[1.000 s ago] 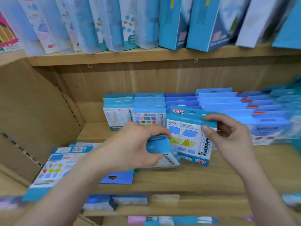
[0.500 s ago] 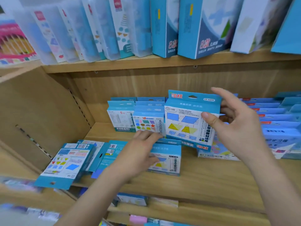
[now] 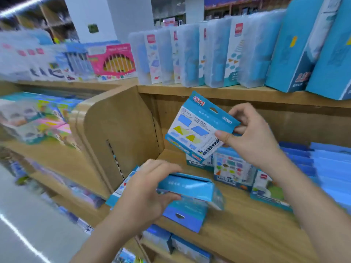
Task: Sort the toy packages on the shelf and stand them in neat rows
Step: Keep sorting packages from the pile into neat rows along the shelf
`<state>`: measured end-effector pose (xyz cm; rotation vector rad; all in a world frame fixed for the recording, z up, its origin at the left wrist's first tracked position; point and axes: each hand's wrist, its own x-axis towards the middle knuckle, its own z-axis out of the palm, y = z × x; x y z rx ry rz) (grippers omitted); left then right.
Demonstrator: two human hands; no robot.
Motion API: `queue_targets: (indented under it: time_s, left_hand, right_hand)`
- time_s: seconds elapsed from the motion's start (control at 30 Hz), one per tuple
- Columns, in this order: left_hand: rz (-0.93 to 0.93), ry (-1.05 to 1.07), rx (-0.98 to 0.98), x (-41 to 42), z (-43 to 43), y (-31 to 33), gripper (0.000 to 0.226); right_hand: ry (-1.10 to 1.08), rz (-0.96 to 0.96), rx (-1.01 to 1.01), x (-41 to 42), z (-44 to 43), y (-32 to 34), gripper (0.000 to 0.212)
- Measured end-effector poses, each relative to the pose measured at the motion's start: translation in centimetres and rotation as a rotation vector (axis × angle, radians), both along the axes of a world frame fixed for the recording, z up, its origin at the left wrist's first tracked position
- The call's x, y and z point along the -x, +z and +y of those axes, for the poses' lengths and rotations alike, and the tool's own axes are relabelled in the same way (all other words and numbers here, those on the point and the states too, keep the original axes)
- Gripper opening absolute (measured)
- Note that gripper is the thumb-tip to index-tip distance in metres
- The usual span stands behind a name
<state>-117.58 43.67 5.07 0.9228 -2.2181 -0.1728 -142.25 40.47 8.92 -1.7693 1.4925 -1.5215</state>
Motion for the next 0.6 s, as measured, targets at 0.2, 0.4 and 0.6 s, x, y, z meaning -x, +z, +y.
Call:
queue_targets:
  time_s: [0.2, 0.4, 0.6]
  left_hand:
    - [-0.102, 0.097, 0.029, -6.4, -4.2, -0.3, 0.051]
    - [-0.135, 0.066, 0.039, -9.1, -8.5, -1.4, 0.057]
    - [-0.142, 0.001, 0.028, -9.1, -11.2, -2.3, 0.055]
  right_hand:
    - [-0.034, 0.289, -0.047, -7.8, -8.1, -0.1, 0.035]
    - [-0.156, 0.504, -0.213, -10.9, -14.3, -2.5, 0.041]
    - [-0.286, 0.789, -0.274, -10.7, -17.6, -4.3, 0.055]
